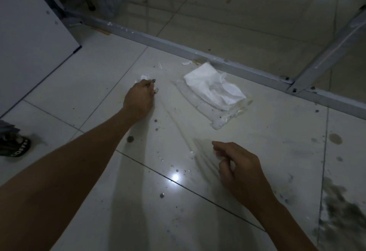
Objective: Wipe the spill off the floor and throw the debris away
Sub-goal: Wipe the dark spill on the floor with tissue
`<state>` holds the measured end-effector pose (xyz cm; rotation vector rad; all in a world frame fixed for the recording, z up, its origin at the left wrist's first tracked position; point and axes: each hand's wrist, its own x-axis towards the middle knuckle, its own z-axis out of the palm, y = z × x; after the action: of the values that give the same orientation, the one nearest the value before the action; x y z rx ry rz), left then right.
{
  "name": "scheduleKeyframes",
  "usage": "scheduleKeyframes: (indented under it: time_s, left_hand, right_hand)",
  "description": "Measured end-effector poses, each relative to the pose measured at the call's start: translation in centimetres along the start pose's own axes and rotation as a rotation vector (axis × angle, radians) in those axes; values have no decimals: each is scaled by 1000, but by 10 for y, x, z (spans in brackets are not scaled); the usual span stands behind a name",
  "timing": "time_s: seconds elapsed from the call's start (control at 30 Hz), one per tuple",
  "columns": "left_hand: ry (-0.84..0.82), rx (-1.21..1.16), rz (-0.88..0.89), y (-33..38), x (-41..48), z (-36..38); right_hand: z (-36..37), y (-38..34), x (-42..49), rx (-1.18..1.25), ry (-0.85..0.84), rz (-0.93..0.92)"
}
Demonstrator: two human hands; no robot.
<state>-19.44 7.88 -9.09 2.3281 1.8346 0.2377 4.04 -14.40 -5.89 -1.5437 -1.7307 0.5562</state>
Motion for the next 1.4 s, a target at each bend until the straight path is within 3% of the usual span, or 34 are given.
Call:
scheduleKeyframes:
  time_s: [0.13,0.43,0.5,0.57,0.73,0.9,1.0,1.13,1.27,1.4]
  left_hand:
    - [34,9,-98,-13,-34,-9]
    - [78,-133,-18,-7,-146,-5]
    - [96,-350,-92,-3,-167,0]
    - [116,-719,-261,-1,-179,1]
    - [43,-1018,-446,-8,-174,-7]
    - [153,-971,-526,-17,-130,-9]
    - [140,-728,-520,-13,-93,-4]
    - [189,-485,-377,6,-69,7]
    - [164,-622,-236,30,-88,12]
    - [117,-456,39,72,-135,32]
  right_hand:
    - [-18,-3,-10,-2,-11,-8]
    - [-33,-41,-37,-4,-51,-36]
    - [-34,-50,-43,-4,-52,-56]
    - [-33,-57,-48,0,-61,-67]
    - [-29,-57,-55,-12,-103,-58]
    - [-24,-42,-55,-19,-139,-28]
    - [-20,-36,-53,-24,-142,-19]
    - [-16,-30,-51,-35,-142,-16]
    - [-15,-26,-50,-25,-154,-23]
    - [-19,-32,-49,-36,-113,-53]
